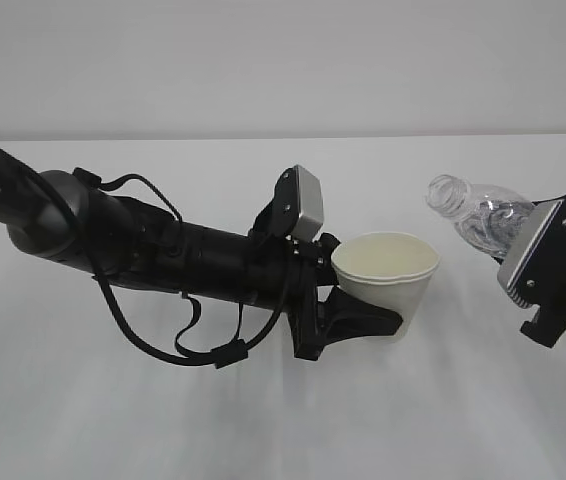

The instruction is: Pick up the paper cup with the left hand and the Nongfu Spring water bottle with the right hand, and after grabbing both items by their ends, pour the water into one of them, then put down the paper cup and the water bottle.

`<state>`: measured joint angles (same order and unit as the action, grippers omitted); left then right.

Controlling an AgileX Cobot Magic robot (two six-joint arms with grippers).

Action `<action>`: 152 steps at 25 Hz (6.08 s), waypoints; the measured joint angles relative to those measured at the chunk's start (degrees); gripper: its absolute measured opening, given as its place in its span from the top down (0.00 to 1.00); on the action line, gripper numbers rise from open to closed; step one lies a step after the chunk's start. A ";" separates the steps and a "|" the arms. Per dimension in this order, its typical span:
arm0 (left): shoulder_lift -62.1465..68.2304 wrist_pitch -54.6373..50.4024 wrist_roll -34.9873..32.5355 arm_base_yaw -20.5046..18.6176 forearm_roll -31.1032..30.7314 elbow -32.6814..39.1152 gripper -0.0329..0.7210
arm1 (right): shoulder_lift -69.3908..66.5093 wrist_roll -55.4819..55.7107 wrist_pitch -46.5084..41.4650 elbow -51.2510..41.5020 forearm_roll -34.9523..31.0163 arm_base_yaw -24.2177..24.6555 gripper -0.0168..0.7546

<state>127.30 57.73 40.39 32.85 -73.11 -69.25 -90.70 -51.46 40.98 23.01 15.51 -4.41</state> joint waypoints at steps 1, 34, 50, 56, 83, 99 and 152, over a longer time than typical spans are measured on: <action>0.00 0.00 0.00 0.00 0.00 0.00 0.39 | 0.00 -0.32 0.00 0.00 0.00 0.00 0.45; 0.00 2.72 1.86 0.09 -1.54 0.00 0.39 | 0.00 -12.03 1.97 0.00 -1.11 0.00 0.45; 0.32 -0.36 1.98 1.16 -1.98 -0.62 0.39 | 0.00 -15.25 2.50 0.19 -0.65 0.00 0.45; 2.03 -0.05 2.01 1.16 -2.12 -1.61 0.39 | 0.00 -17.02 2.50 0.33 -0.44 0.00 0.45; 2.43 1.40 2.49 1.16 -2.69 -2.95 0.39 | 0.00 -23.12 2.63 1.29 -0.21 0.00 0.46; 2.43 1.42 2.99 1.16 -3.40 -3.20 0.39 | 0.00 -23.82 2.63 1.61 -0.21 0.00 0.46; 2.43 2.94 3.29 1.16 -3.84 -3.32 0.39 | 2.59 -30.66 -0.66 3.07 1.56 0.00 0.46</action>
<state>129.73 60.68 43.68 34.01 -76.96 -72.57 -88.11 -82.12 40.31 26.08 17.07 -4.41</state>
